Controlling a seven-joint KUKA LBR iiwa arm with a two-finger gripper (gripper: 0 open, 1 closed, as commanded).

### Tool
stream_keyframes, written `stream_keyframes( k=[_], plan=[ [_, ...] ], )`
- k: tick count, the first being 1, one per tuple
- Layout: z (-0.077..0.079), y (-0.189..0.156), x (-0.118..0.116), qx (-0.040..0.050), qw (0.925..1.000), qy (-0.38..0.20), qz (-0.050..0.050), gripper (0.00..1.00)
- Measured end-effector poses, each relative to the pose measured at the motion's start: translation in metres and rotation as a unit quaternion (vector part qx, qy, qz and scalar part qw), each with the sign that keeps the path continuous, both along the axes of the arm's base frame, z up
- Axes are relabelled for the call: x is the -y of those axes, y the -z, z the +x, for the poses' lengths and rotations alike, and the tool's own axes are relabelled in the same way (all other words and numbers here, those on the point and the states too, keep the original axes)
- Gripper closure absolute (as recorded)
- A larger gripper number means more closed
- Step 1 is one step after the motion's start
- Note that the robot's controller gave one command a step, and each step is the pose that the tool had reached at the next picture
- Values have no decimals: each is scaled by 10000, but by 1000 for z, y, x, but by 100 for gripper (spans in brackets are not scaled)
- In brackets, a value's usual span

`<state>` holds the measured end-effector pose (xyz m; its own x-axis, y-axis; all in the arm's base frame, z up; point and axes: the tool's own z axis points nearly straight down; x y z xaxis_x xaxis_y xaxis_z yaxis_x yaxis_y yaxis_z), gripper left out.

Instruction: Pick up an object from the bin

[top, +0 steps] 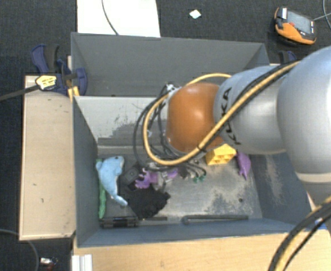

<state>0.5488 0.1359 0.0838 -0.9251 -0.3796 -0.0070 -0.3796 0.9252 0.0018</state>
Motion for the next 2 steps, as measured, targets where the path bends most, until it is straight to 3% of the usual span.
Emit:
stream_keyframes(
  k=[2],
  plan=[
    [1,-13,0,26,10000,16,11,100]
  ],
)
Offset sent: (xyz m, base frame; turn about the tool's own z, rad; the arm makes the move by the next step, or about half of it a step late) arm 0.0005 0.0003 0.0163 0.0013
